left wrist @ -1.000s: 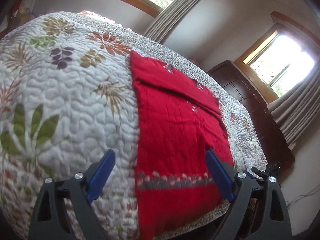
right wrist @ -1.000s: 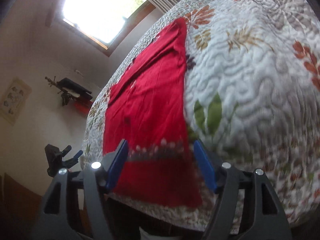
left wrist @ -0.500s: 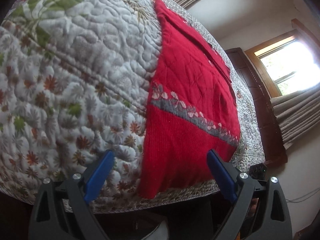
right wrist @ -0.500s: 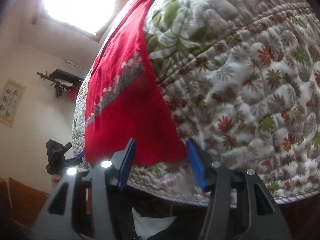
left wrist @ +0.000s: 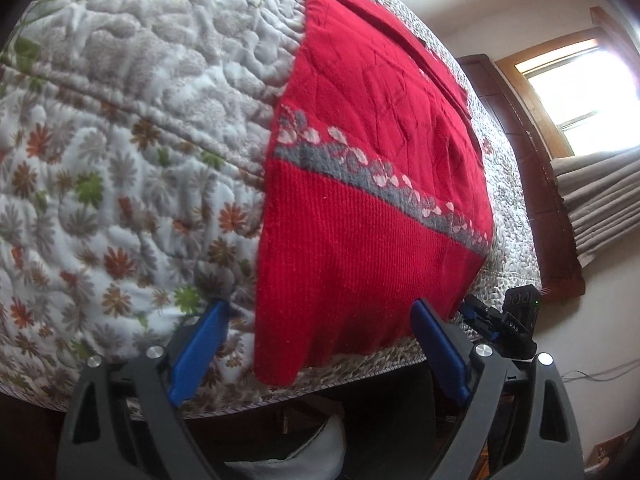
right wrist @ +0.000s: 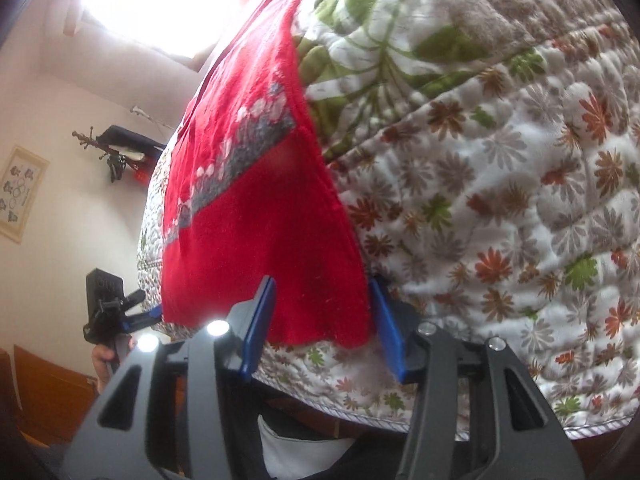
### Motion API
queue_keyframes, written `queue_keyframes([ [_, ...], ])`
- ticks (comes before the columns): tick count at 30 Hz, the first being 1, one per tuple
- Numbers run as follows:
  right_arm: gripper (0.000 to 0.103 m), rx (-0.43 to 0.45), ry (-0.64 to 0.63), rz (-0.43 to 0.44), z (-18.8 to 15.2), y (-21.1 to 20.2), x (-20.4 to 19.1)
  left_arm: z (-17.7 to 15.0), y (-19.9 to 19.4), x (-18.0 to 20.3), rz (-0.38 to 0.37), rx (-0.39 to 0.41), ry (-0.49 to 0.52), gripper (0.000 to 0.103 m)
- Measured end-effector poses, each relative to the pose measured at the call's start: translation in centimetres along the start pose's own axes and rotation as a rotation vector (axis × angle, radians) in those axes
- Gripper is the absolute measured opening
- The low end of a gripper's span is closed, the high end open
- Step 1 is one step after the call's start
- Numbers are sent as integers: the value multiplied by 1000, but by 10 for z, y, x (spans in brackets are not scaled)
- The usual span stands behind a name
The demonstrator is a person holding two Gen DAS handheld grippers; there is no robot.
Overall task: Fold small clothes
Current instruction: 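Grasp the red sweater hem with both tools, then lift the hem and fold it over the chest toward the collar with both tools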
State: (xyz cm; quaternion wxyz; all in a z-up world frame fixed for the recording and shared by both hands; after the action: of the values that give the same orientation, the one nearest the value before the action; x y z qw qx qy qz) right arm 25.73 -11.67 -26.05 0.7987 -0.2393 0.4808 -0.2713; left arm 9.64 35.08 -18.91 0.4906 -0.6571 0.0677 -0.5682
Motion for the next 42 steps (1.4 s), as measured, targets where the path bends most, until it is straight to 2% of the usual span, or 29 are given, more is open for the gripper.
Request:
queue_keyframes([
  [1,42,2,11,7,-2,-1,4,0,0,-2,8,-3,-12,53],
  [2,33,1,23,14,-3,0,7,0,2,-5,5,-24,-25,27],
  [3,23,-3,31,23,-3,2,8,-1,4,-9,4,-34,-37,15],
  [4,21,-8,37,34,-4,2,9,-1,5,-12,-1,-41,-45,14],
  [7,11,-13,36,55,-6,2,10,-3,7,-19,-45,-47,-73,11],
  [9,8,-10,30,65,-5,0,7,-4,5,-26,-81,-40,-92,8],
  [17,6,60,13,156,5,-20,-24,-8,-24,-21,-231,31,-135,6],
  [21,6,122,9,214,17,-46,-42,-6,-52,-6,-328,75,-140,6],
  [25,6,181,-1,266,37,-71,-61,1,-78,16,-379,110,-109,6],
  [31,6,245,-7,325,83,-98,-79,28,-110,49,-449,157,-81,6],
  [36,6,281,-13,344,129,-109,-87,65,-125,67,-491,185,-95,6],
  [42,6,278,14,337,180,-100,-80,118,-118,79,-517,201,-154,6],
])
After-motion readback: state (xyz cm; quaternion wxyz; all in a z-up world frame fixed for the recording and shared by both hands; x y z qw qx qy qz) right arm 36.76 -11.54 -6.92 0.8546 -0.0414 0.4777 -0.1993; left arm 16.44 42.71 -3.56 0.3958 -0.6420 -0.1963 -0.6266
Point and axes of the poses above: each gripper's, at about its wrist camera, not at the fingertips, and y roughly the way its jaws point, x to its right, z to its top, the point moved 2 cm from there along y, roughly the way its jaws point, and after that the axes turned 11 degrees about -y, right-handed, at the moved point
